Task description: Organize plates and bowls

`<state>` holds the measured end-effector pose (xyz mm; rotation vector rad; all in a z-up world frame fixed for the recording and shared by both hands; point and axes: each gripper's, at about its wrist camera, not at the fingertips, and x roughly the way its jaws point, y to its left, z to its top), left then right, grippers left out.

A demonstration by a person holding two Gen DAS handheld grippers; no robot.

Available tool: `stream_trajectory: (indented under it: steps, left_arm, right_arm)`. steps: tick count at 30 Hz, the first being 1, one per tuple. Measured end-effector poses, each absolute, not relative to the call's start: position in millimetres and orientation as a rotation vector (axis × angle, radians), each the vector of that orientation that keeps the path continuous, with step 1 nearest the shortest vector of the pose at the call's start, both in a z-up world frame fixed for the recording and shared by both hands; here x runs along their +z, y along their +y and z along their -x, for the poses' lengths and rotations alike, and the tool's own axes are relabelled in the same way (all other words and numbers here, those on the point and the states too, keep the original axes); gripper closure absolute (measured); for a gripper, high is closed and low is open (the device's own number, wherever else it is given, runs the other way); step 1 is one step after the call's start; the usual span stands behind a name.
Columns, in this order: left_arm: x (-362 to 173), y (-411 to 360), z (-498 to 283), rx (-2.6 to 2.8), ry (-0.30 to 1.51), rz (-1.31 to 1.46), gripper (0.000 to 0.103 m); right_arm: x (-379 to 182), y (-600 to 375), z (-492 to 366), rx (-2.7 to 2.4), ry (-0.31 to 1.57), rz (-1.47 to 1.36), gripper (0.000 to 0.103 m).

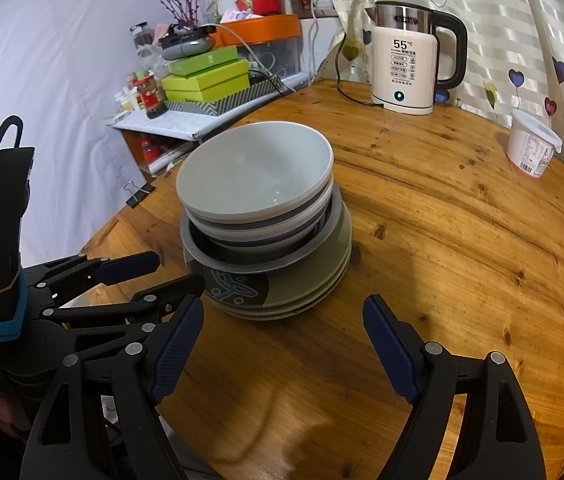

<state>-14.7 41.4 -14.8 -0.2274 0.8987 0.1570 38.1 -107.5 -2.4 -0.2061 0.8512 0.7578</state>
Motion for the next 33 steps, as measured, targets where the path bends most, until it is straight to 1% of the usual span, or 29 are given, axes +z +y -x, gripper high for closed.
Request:
stream_trajectory:
  steps: [33]
  left_arm:
    - [-13.3,38.1,16.1,0.153,0.905,0.228,0.048]
  right_arm:
    - [-3.3,-110.4,-39.7,0.76,0.851,0.202,0.02]
